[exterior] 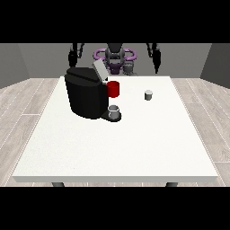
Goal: Insert the coffee pod into the coffee machine and close the lid
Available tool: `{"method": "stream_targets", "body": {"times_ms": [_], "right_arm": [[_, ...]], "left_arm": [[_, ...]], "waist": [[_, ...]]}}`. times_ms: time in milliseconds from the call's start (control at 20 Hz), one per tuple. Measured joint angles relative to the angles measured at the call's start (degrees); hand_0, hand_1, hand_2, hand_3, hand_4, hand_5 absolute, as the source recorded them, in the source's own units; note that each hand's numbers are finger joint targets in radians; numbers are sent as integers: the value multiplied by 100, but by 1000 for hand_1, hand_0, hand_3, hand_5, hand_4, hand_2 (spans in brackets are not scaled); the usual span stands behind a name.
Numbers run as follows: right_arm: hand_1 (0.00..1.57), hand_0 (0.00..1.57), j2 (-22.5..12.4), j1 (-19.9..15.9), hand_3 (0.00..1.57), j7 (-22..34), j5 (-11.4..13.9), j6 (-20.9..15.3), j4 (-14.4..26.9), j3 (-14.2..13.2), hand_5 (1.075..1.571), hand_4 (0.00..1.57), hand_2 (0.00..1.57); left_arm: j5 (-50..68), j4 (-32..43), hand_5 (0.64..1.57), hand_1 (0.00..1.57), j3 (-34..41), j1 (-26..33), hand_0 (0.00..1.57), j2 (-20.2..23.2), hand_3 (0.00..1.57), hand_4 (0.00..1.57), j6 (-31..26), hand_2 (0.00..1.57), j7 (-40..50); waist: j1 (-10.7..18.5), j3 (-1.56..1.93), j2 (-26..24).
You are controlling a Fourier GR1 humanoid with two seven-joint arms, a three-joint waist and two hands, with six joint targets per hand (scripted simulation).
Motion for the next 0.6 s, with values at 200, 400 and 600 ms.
{"method": "stream_targets", "body": {"times_ms": [200,400,600], "right_arm": [[0,0,-22,44,0,37,-41,110,155,-51,1571,128,0],[0,0,102,165,0,-202,-36,-117,201,-222,1571,95,0],[0,0,318,97,0,-485,-32,-444,202,-360,1571,217,0]], "left_arm": [[182,-65,1571,0,62,69,0,32,0,282,-263,0,-223],[322,-140,1571,0,49,285,0,-1,0,240,-491,0,-662],[125,-94,1571,0,80,294,0,228,0,213,-630,0,-919]], "waist": [[68,-20,-153],[59,-28,-313],[38,-29,-299]]}}
